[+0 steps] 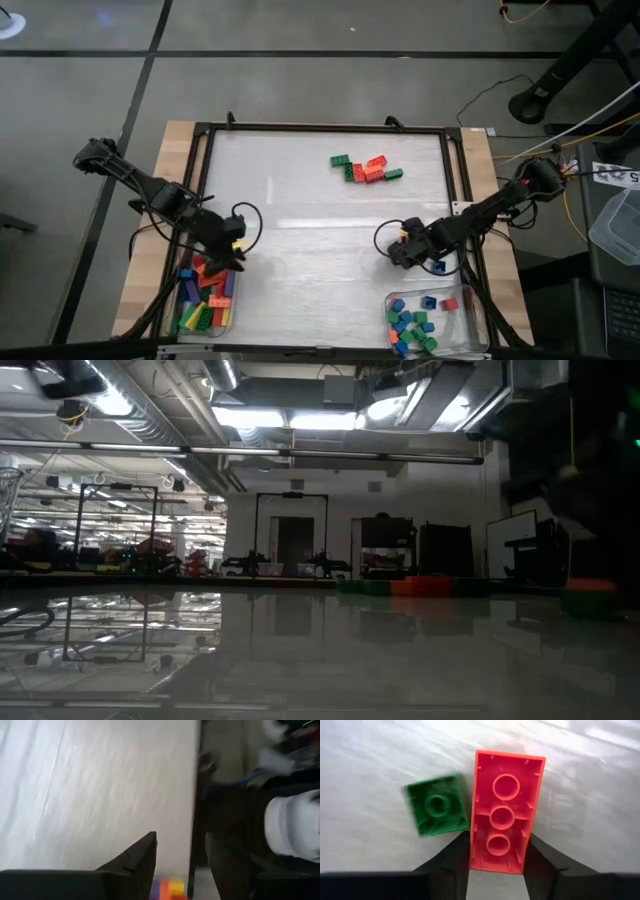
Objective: Sort blocks by size
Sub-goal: Put the large orange game piece into the left transparent bin
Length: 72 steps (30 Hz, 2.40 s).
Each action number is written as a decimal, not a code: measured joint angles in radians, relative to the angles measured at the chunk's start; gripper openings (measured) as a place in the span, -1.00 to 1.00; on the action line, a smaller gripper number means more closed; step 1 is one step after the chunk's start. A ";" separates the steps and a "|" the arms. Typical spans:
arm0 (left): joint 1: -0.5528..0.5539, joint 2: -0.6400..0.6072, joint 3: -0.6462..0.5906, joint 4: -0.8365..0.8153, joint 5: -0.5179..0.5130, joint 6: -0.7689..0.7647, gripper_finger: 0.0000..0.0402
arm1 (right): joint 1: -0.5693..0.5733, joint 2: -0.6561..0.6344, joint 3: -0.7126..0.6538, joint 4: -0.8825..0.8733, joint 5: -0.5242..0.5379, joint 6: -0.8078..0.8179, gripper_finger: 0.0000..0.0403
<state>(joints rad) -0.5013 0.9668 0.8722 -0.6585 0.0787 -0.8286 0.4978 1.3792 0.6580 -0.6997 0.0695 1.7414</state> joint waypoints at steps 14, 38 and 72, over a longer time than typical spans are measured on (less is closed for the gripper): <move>0.025 0.091 0.000 0.360 -0.358 0.762 -0.23 | -0.001 -0.002 0.234 0.135 0.291 -0.418 -0.28; 0.054 0.454 0.000 0.940 -0.371 1.550 -0.23 | -0.192 0.112 0.242 0.871 -0.343 -1.069 -0.24; 0.192 0.496 0.000 1.016 -0.063 1.175 -0.23 | -0.268 0.224 0.326 0.971 -0.487 -1.327 -0.23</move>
<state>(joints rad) -0.3092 1.4624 0.8726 0.3578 0.0156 0.3464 0.2295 1.6035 0.9836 0.2716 -0.4179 0.4146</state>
